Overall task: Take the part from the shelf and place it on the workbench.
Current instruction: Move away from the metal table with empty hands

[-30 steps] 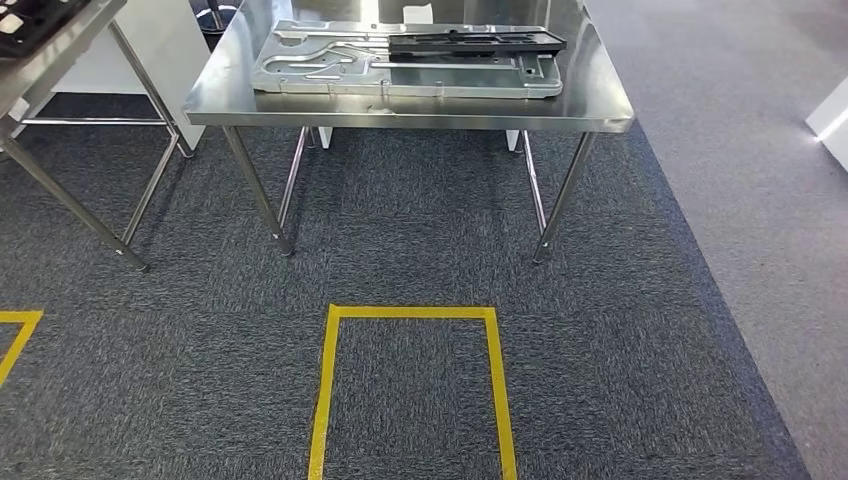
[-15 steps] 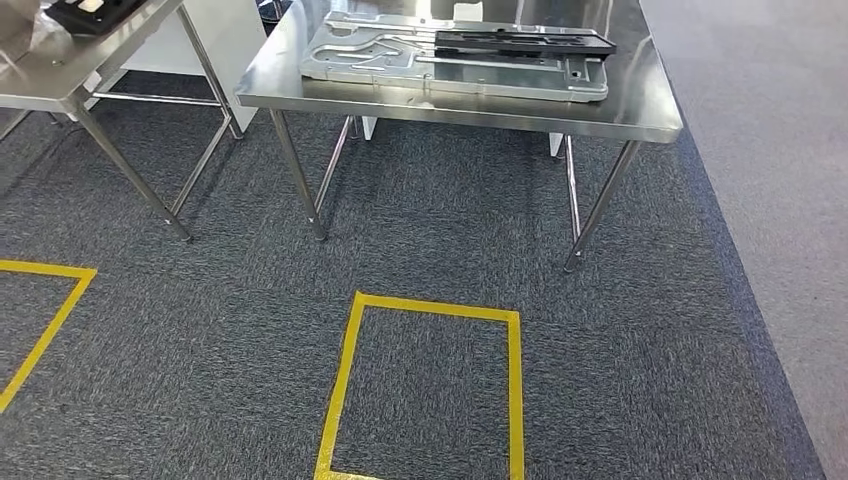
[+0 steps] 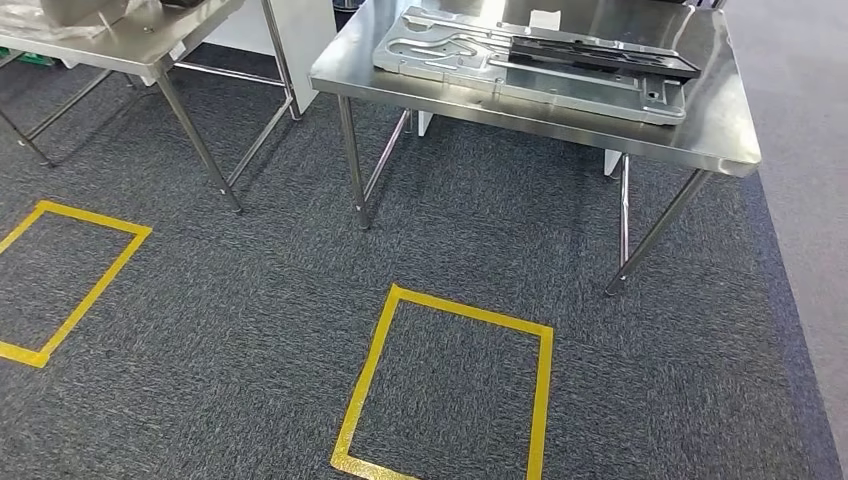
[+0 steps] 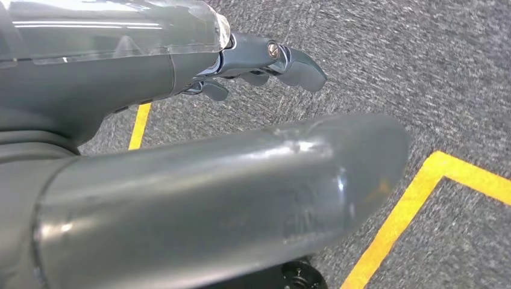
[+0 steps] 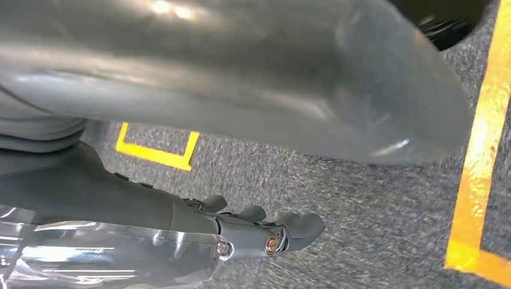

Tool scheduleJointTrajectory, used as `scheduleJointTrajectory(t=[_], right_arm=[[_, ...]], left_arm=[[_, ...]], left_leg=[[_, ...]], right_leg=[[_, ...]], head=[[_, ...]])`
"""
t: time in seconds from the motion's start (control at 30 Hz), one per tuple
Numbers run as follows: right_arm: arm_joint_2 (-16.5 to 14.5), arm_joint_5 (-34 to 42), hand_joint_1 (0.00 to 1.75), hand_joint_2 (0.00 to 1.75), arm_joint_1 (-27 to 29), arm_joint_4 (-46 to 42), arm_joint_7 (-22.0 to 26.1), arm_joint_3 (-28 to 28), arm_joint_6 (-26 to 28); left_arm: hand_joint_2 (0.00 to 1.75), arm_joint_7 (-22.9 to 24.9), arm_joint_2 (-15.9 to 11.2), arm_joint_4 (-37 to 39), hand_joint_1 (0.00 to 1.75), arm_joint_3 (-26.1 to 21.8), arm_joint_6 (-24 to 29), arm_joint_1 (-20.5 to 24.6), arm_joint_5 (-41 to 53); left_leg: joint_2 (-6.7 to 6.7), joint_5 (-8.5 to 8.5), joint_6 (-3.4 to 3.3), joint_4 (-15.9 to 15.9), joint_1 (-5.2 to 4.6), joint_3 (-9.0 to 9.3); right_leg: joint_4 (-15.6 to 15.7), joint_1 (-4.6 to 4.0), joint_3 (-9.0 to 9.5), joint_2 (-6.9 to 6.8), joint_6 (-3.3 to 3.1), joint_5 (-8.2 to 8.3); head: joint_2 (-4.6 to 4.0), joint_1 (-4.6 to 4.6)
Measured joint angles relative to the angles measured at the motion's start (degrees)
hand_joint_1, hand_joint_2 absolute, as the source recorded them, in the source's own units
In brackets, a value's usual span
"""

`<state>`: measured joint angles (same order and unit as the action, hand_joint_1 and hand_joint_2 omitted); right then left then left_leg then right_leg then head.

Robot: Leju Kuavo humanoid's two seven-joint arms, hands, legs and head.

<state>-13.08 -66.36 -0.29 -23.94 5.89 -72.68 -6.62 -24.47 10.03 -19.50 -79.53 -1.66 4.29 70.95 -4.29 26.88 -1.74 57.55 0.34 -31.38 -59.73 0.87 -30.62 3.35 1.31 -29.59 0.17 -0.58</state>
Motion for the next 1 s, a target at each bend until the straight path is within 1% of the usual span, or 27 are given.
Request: scheduleJointTrajectory(t=[0.03,0.07,0.1,0.13,0.17,0.2,0.23,0.27,0.3,0.33,0.37,0.4,0.43,0.5,0.53,0.57,0.6,0.63,0.67,0.7,0.77,0.8,0.83,0.87,0.9,0.93,1.0], right_arm=[[0.05,-0.03,0.0,0.0,-0.06,0.19,-0.31,-0.04,-0.2],[0.1,-0.04,0.0,0.0,-0.13,0.38,-0.58,-0.11,-0.48],[0.12,-0.05,0.0,0.0,-0.23,0.57,-0.81,-0.19,-0.76],[0.14,-0.08,0.0,0.0,-0.3,0.76,-1.06,-0.26,-1.02],[0.17,-0.14,0.0,0.0,-0.35,0.94,-1.26,-0.33,-1.26],[0.21,-0.24,0.0,0.0,-0.38,1.14,-1.44,-0.39,-1.48],[0.26,-0.38,0.0,0.0,-0.39,1.35,-1.63,-0.44,-1.67],[0.31,-0.54,0.0,0.0,-0.39,1.56,-1.79,-0.51,-1.83],[0.35,-0.7,0.0,0.0,-0.4,1.76,-1.97,-0.6,-1.95],[0.39,-0.86,0.0,0.0,-0.47,1.98,-2.15,-0.71,-2.01],[0.42,-0.99,0.0,0.0,-0.56,2.17,-2.33,-0.81,-2.03],[0.43,-1.1,0.0,0.0,-0.68,2.37,-2.51,-0.9,-2.06],[0.44,-1.2,0.0,0.0,-0.79,2.54,-2.63,-0.96,-2.07],[0.45,-1.39,0.0,0.0,-0.94,2.79,-2.78,-1.08,-2.08],[0.46,-1.48,0.0,0.0,-1.02,2.87,-2.8,-1.15,-2.08],[0.48,-1.56,0.0,0.0,-1.13,2.92,-2.81,-1.21,-2.08],[0.5,-1.64,0.0,0.0,-1.29,2.98,-2.83,-1.25,-2.09],[0.52,-1.71,0.0,0.0,-1.45,3.03,-2.83,-1.26,-2.09],[0.56,-1.75,0.0,0.0,-1.55,3.07,-2.84,-1.27,-2.09],[0.58,-1.78,0.0,0.0,-1.58,3.11,-2.85,-1.28,-2.09],[0.64,-1.79,0.0,0.0,-1.51,3.21,-2.88,-1.31,-2.1],[0.66,-1.79,0.0,0.0,-1.48,3.26,-2.89,-1.32,-2.1],[0.68,-1.79,0.0,0.0,-1.46,3.29,-2.89,-1.32,-2.1],[0.69,-1.79,0.0,0.0,-1.46,3.31,-2.89,-1.33,-2.1],[0.7,-1.79,0.0,0.0,-1.46,3.34,-2.89,-1.33,-2.1],[0.72,-1.79,0.0,0.0,-1.45,3.37,-2.89,-1.33,-2.1],[0.87,-1.79,0.0,0.0,-1.36,3.42,-2.9,-1.34,-2.1]], left_arm=[[0.0,0.06,-0.03,0.07,0.0,0.09,0.02,0.09,0.05],[0.0,0.15,-0.09,0.12,0.0,0.18,0.03,0.13,0.14],[0.0,0.23,-0.16,0.13,0.0,0.27,0.04,0.12,0.25],[0.0,0.3,-0.27,0.15,0.0,0.37,0.05,0.08,0.37],[0.0,0.38,-0.39,0.16,0.0,0.46,0.07,0.03,0.49],[0.0,0.43,-0.5,0.17,0.0,0.56,0.09,0.04,0.59],[0.0,0.5,-0.6,0.19,0.0,0.68,0.1,0.1,0.71],[0.0,0.57,-0.64,0.21,0.0,0.8,0.12,0.18,0.84],[0.0,0.62,-0.69,0.25,0.0,0.9,0.14,0.23,0.94],[0.0,0.67,-0.78,0.31,0.0,0.95,0.19,0.24,1.02],[0.0,0.71,-0.89,0.37,0.0,0.97,0.26,0.2,1.04],[0.0,0.74,-1.04,0.43,0.0,0.98,0.33,0.16,1.04],[0.0,0.77,-1.21,0.46,0.0,0.99,0.39,0.14,1.04],[0.0,0.76,-1.44,0.5,0.0,1.06,0.5,0.28,1.04],[0.0,0.74,-1.49,0.52,0.0,1.1,0.56,0.34,1.05],[0.0,0.73,-1.51,0.54,0.0,1.14,0.6,0.34,1.05],[0.0,0.71,-1.54,0.55,0.0,1.15,0.66,0.27,1.05],[0.0,0.71,-1.57,0.57,0.0,1.16,0.7,0.17,1.05],[0.0,0.71,-1.6,0.58,0.0,1.16,0.74,0.1,1.05],[0.0,0.71,-1.64,0.6,0.0,1.17,0.78,0.1,1.05],[0.0,0.7,-1.68,0.62,0.0,1.2,0.8,0.22,1.05],[0.0,0.69,-1.7,0.62,0.0,1.21,0.8,0.26,1.05],[0.0,0.69,-1.71,0.62,0.0,1.21,0.8,0.27,1.05],[0.0,0.7,-1.72,0.62,0.0,1.21,0.8,0.22,1.05],[0.0,0.71,-1.72,0.62,0.0,1.21,0.8,0.18,1.05],[0.0,0.71,-1.72,0.63,0.0,1.22,0.8,0.16,1.05],[0.0,0.7,-1.65,0.7,0.0,1.27,0.8,0.23,1.05]], left_leg=[[-0.52,-0.08,0.37,0.13,0.03,-0.3],[-1.05,-0.21,0.79,0.17,0.09,-0.58],[-1.64,-0.39,1.2,0.1,0.17,-0.85],[-1.45,-0.31,1.52,0.38,0.23,-1.07],[-0.58,0.25,1.78,1.27,0.18,-1.47],[0.7,1.49,2.01,3.23,0.12,-2.35],[2.21,3.36,2.19,6.4,0.17,-3.68],[3.13,5.4,2.42,10.11,0.24,-5.36],[3.5,7.08,2.65,13.77,0.39,-6.98],[3.67,7.79,2.87,16.08,0.55,-7.9],[3.83,7.39,3.03,16.32,0.68,-7.78],[4.1,6.04,3.13,14.37,0.79,-6.57],[4.67,4.13,3.14,10.61,0.86,-4.43],[6.53,1.84,2.77,3.26,0.68,-0.54],[7.05,1.47,2.48,1.32,0.52,0.38],[7.17,1.57,2.18,0.68,0.33,0.48],[6.6,1.4,1.85,0.62,0.24,0.32],[6.2,1.22,1.51,0.44,0.32,0.29],[5.81,0.98,1.12,0.21,0.42,0.34],[5.4,0.71,0.71,-0.03,0.56,0.4],[4.48,0.34,0.14,-0.18,0.61,0.22],[3.93,0.25,0.01,-0.15,0.54,0.05],[3.33,0.21,-0.05,-0.11,0.46,-0.05],[2.67,0.19,-0.06,-0.06,0.39,-0.08],[1.94,0.18,-0.06,0.01,0.34,-0.03],[1.21,0.18,-0.02,0.07,0.3,0.05],[-0.16,0.18,0.25,0.24,0.26,0.0]], right_leg=[[1.91,-0.02,0.71,1.01,-0.27,0.43],[2.39,-0.09,0.79,1.3,-0.52,0.28],[2.54,-0.1,0.78,0.74,-0.77,0.38],[2.78,-0.03,0.88,0.04,-1.14,0.54],[3.04,0.08,1.02,-0.71,-1.58,0.69],[3.3,0.2,1.12,-1.54,-2.0,0.82],[3.42,0.21,1.17,-2.39,-2.34,0.87],[3.43,0.12,1.12,-3.15,-2.55,0.83],[3.38,0.04,1.04,-3.96,-2.64,0.79],[3.33,-0.02,0.98,-4.74,-2.65,0.75],[3.25,-0.04,0.95,-5.46,-2.62,0.68],[3.11,-0.04,0.96,-6.13,-2.53,0.59],[2.93,-0.03,1.01,-6.74,-2.37,0.45],[2.5,-0.22,1.08,-7.75,-1.82,0.07],[2.35,-0.34,1.11,-8.18,-1.49,-0.06],[2.31,-0.47,1.16,-8.57,-1.17,-0.11],[2.36,-0.51,1.26,-8.94,-0.86,-0.1],[2.35,-0.41,1.36,-8.96,-0.53,-0.19],[1.95,-0.31,1.28,-8.24,-0.23,-0.68],[0.59,-0.2,0.76,-7.04,0.04,-1.8],[-5.92,-0.08,-2.22,-4.38,0.33,-5.71],[-10.03,-0.08,-4.2,-3.8,0.37,-7.54],[-13.17,-0.09,-5.77,-3.6,0.37,-8.47],[-14.26,-0.1,-6.42,-3.53,0.3,-8.12],[-12.71,-0.11,-5.81,-3.39,0.14,-6.46],[-9.22,-0.11,-4.28,-2.98,-0.11,-4.11],[-1.2,-0.15,-0.77,-0.55,-0.78,-0.47]], head=[[0.0,-0.01],[0.0,0.01],[-0.01,0.02],[-0.01,0.0],[-0.01,0.14],[-0.01,0.29],[-0.01,0.45],[-0.01,0.6],[-0.01,0.62],[-0.01,0.62],[-0.01,0.61],[-0.01,0.62],[-0.02,0.63],[-0.01,0.61],[0.0,0.52],[0.0,0.44],[0.0,0.37],[0.0,0.34],[-0.01,0.27],[-0.01,0.17],[-0.01,-0.09],[-0.01,-0.14],[-0.01,-0.15],[-0.01,-0.16],[0.0,-0.16],[0.0,-0.17],[-0.01,-0.14]])
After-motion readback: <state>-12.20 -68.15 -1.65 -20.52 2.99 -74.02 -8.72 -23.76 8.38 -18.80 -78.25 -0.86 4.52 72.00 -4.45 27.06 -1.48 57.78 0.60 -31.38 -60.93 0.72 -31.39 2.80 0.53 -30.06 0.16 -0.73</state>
